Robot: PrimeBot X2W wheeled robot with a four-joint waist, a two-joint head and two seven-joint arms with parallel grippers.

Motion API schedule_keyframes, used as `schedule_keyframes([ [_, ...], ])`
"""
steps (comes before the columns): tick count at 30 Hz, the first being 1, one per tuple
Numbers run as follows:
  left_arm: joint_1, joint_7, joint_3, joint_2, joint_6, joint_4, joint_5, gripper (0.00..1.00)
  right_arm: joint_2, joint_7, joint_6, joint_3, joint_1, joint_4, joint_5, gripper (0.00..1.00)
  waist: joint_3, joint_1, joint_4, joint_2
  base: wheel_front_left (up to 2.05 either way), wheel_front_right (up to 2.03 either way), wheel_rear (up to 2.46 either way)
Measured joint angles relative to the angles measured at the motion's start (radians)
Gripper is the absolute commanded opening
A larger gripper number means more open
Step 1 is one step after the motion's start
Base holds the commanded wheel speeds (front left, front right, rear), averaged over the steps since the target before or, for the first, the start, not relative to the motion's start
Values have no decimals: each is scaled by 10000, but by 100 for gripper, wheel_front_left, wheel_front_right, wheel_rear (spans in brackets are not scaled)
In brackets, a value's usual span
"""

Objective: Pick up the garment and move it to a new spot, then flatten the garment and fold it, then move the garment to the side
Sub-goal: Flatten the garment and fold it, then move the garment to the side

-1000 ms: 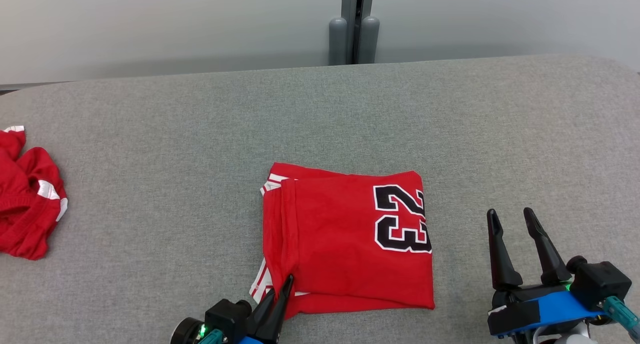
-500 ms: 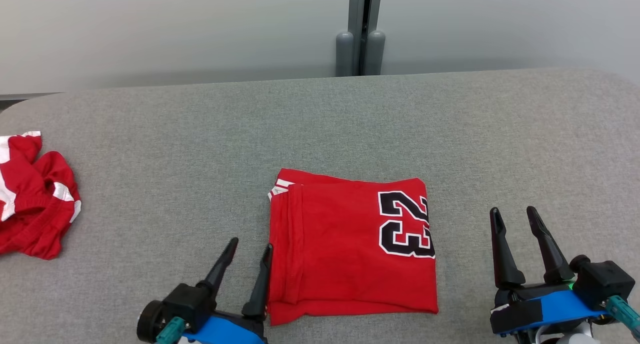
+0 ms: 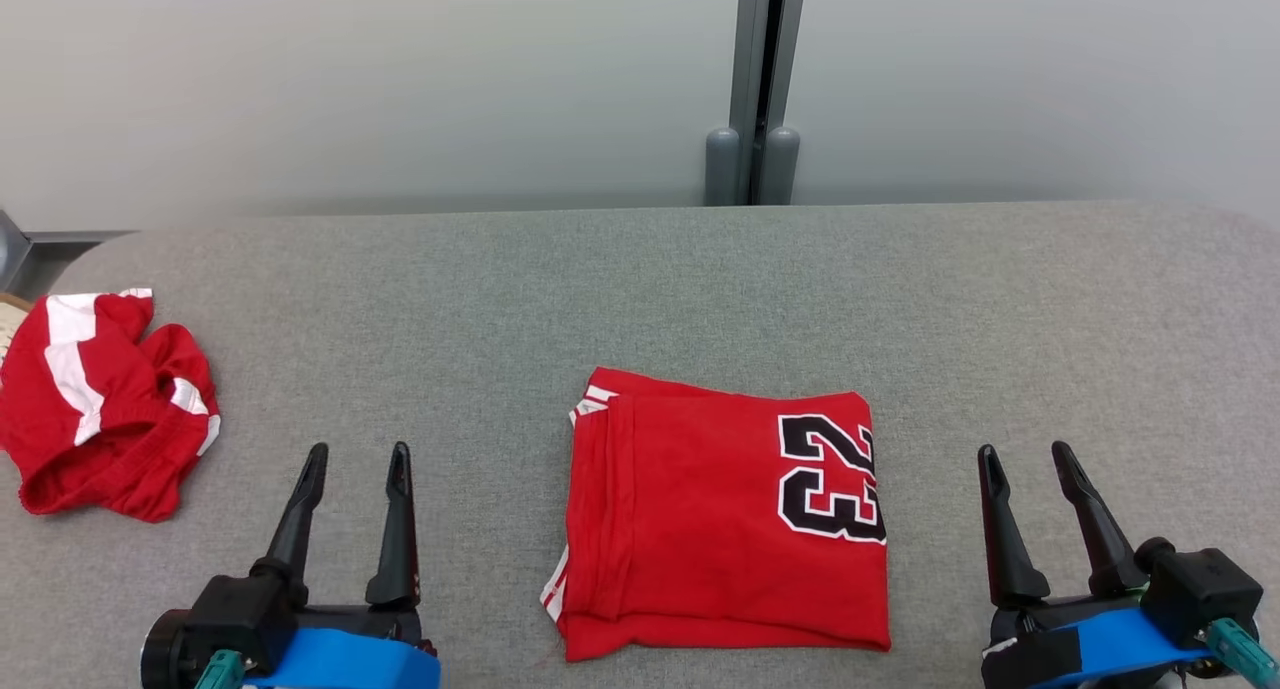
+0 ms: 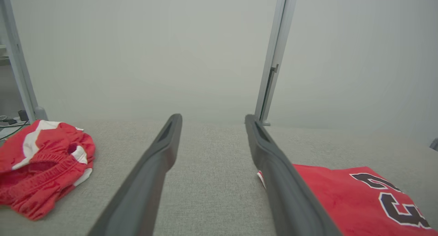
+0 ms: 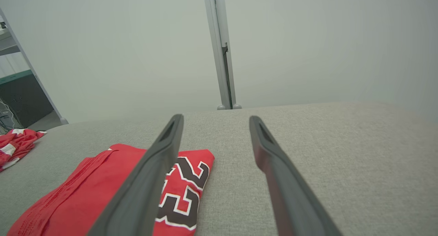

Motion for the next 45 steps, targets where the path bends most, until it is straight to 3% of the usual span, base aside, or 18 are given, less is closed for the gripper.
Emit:
schedule_keyframes([
  [10, 634, -2, 767, 65, 58, -63, 188, 100, -2, 234, 0, -247, 602, -303, -301, 100, -492, 0, 83, 0, 0, 0, 0],
  [45, 805, -2, 777, 153, 54, 374, 435, 100, 0, 679, 0, -190, 668, -477, -397, 100, -574, 0, 127, 0, 0, 0, 0],
])
